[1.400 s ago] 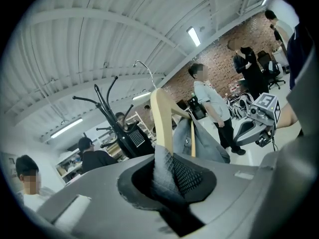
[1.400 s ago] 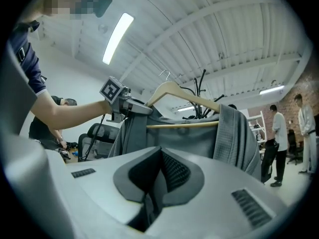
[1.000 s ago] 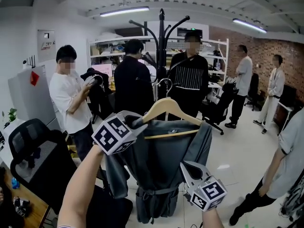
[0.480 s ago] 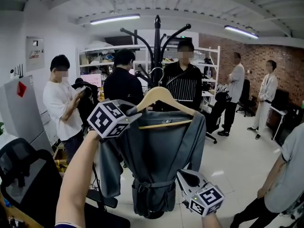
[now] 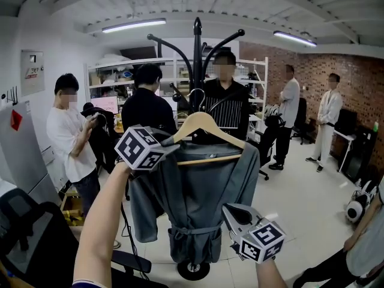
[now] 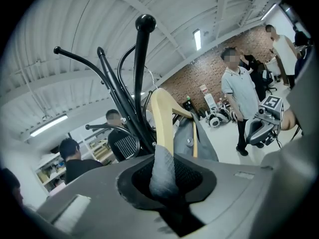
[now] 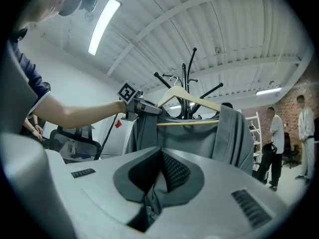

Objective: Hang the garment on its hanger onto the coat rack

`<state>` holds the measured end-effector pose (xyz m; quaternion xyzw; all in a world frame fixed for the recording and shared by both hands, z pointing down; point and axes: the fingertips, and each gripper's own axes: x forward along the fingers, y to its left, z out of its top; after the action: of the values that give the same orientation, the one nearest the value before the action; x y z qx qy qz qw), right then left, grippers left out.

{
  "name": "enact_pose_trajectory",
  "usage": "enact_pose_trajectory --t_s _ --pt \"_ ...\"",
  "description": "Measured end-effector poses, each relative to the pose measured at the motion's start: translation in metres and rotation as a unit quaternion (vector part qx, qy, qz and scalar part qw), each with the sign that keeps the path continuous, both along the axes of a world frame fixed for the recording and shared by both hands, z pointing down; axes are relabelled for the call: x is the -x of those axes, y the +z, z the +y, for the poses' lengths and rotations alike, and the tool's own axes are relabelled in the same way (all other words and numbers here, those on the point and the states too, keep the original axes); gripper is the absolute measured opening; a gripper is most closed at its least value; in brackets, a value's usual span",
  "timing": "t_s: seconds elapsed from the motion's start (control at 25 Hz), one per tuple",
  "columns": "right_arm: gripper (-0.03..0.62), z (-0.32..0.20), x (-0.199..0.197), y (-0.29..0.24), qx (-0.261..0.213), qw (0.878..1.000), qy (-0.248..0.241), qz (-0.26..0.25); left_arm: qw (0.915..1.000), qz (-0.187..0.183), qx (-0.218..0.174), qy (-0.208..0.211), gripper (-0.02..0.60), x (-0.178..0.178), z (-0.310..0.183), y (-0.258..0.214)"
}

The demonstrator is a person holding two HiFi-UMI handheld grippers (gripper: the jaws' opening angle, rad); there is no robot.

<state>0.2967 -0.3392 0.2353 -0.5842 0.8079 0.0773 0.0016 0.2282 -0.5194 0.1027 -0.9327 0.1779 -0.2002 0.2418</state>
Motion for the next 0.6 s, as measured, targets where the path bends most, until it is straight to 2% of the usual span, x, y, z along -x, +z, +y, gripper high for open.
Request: enact_pose_trajectory --t_s 0.16,0.6 --pt "0.011 -0.002 0.002 -0.002 0.000 1.000 0.006 0.001 0.9995 -0.009 0.024 0.018 0.078 -0.001 -0.010 0.009" --pt "0.011 -0.002 -0.003 0.023 0.023 0.999 0.031 -0.001 0.9975 -0.015 0.069 0.013 0.078 0.001 -0.035 0.065"
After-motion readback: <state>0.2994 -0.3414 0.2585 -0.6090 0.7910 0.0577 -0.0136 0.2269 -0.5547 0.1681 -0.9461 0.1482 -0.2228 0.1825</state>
